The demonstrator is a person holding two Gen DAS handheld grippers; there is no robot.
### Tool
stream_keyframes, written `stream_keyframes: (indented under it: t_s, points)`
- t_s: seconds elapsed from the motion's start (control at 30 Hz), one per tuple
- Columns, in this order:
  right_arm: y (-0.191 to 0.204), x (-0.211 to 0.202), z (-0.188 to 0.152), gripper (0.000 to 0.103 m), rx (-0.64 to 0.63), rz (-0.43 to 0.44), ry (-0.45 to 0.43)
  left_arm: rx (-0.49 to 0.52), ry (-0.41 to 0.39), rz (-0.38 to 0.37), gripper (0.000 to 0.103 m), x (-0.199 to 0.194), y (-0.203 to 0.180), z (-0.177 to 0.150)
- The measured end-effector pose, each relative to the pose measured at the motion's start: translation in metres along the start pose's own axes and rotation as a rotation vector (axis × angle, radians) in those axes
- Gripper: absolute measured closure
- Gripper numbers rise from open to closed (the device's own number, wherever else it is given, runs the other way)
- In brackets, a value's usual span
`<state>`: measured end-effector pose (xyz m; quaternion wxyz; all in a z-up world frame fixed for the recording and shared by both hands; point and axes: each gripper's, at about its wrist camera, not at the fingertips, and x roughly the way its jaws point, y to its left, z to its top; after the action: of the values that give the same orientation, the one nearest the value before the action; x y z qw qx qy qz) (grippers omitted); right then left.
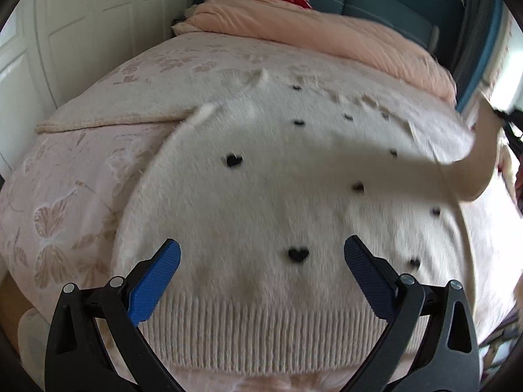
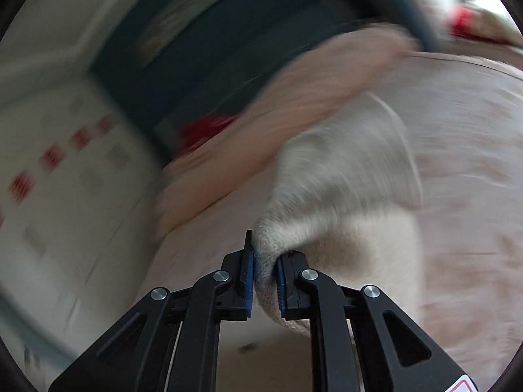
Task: Fold small clothes
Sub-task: 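Grasp the sweater sleeve cuff with the right tool and fold it across the body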
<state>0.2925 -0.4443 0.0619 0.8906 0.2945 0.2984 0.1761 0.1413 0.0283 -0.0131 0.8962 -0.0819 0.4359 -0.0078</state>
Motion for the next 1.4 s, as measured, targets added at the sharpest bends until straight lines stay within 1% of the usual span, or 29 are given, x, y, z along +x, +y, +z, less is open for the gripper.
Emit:
stream_keyframes:
  t_s: [0.03, 0.07, 0.1, 0.13, 0.17, 0.2, 0.3, 0.37, 0.4, 0.43, 0.5, 0.53, 0.57, 0.6, 0.67, 0.73, 0.77, 0.8, 0.83, 0.93, 1.0, 1.03, 1.1, 1.17, 1.2, 1.23, 1.3, 1.33, 1.4]
  points:
    - [0.023, 0.023, -0.015, 0.086, -0.034, 0.044, 0.061, -0.028, -0.014, -0.008, 0.005, 0.0, 0.005, 0.007]
    - [0.046, 0.049, -0.036, 0.078, -0.076, 0.072, 0.129, -0.051, -0.022, -0.016, 0.005, 0.0, 0.008, 0.013]
    - [0.066, 0.079, -0.063, 0.073, -0.124, 0.068, 0.201, -0.075, -0.026, -0.03, 0.005, 0.001, 0.012, 0.019]
    - [0.073, 0.091, -0.079, 0.066, -0.138, 0.058, 0.235, -0.103, -0.029, -0.05, 0.005, 0.002, 0.016, 0.028]
    - [0.075, 0.106, -0.1, 0.066, -0.13, 0.043, 0.283, -0.13, -0.032, -0.075, 0.005, 0.006, 0.02, 0.038]
    - [0.071, 0.108, -0.107, 0.066, -0.108, 0.036, 0.299, -0.145, -0.031, -0.09, 0.005, 0.009, 0.022, 0.045]
    - [0.035, 0.085, -0.129, 0.062, 0.021, -0.008, 0.281, -0.205, -0.012, -0.171, 0.005, 0.032, 0.029, 0.077]
    - [-0.002, 0.052, -0.135, 0.051, 0.11, -0.081, 0.242, -0.252, 0.01, -0.226, 0.005, 0.058, 0.03, 0.1]
    - [-0.017, 0.037, -0.139, 0.05, 0.157, -0.11, 0.223, -0.268, 0.02, -0.251, 0.005, 0.071, 0.029, 0.109]
    - [-0.025, 0.027, -0.144, 0.05, 0.195, -0.122, 0.212, -0.298, 0.051, -0.258, 0.005, 0.093, 0.027, 0.119]
    - [-0.064, 0.009, -0.142, 0.048, 0.34, -0.15, 0.185, -0.362, 0.124, -0.269, 0.005, 0.129, 0.028, 0.125]
    - [-0.078, 0.004, -0.143, 0.048, 0.391, -0.152, 0.177, -0.427, 0.195, -0.257, 0.005, 0.153, 0.03, 0.124]
    - [-0.088, 0.004, -0.138, 0.048, 0.421, -0.151, 0.172, -0.485, 0.238, -0.258, 0.005, 0.168, 0.032, 0.12]
    - [-0.098, 0.005, -0.134, 0.048, 0.449, -0.148, 0.161, -0.532, 0.247, -0.256, 0.005, 0.177, 0.034, 0.117]
    - [-0.113, 0.016, -0.137, 0.048, 0.481, -0.141, 0.152, -0.574, 0.181, -0.231, 0.008, 0.175, 0.032, 0.115]
    - [-0.117, 0.038, -0.129, 0.048, 0.522, -0.134, 0.142, -0.542, 0.148, -0.245, 0.048, 0.175, 0.022, 0.124]
    - [-0.117, 0.045, -0.126, 0.056, 0.526, -0.14, 0.13, -0.513, 0.158, -0.281, 0.082, 0.18, 0.016, 0.132]
    - [-0.117, 0.048, -0.121, 0.07, 0.517, -0.15, 0.113, -0.5, 0.163, -0.304, 0.095, 0.182, 0.013, 0.136]
    - [-0.111, 0.047, -0.11, 0.095, 0.481, -0.164, 0.078, -0.482, 0.147, -0.31, 0.095, 0.18, 0.008, 0.147]
    - [-0.089, 0.018, -0.083, 0.095, 0.384, -0.125, -0.087, -0.377, -0.03, -0.358, 0.096, 0.145, -0.001, 0.192]
    - [-0.088, 0.003, -0.081, 0.095, 0.35, -0.118, -0.143, -0.298, -0.132, -0.392, 0.096, 0.123, -0.005, 0.214]
    - [-0.095, 0.005, -0.087, 0.097, 0.343, -0.144, -0.126, -0.28, -0.144, -0.393, 0.096, 0.122, -0.005, 0.217]
    - [-0.118, 0.032, -0.11, 0.097, 0.335, -0.267, 0.033, -0.244, -0.113, -0.365, 0.096, 0.139, -0.003, 0.212]
    - [-0.13, 0.052, -0.129, 0.1, 0.329, -0.333, 0.146, -0.197, 0.019, -0.269, 0.095, 0.189, -0.001, 0.185]
    - [-0.126, 0.045, -0.131, 0.099, 0.305, -0.326, 0.1, -0.177, 0.082, -0.221, 0.096, 0.207, 0.001, 0.169]
    - [-0.122, 0.042, -0.127, 0.097, 0.305, -0.339, 0.104, -0.167, 0.116, -0.193, 0.095, 0.216, 0.005, 0.155]
    - [-0.114, 0.033, -0.126, 0.091, 0.316, -0.352, 0.112, -0.175, 0.037, -0.226, 0.093, 0.214, 0.009, 0.134]
    - [-0.107, 0.023, -0.125, 0.088, 0.299, -0.363, 0.087, -0.201, 0.02, -0.243, 0.093, 0.213, 0.011, 0.129]
    - [-0.088, 0.001, -0.124, 0.088, 0.231, -0.401, -0.004, -0.244, 0.011, -0.27, 0.093, 0.214, 0.016, 0.127]
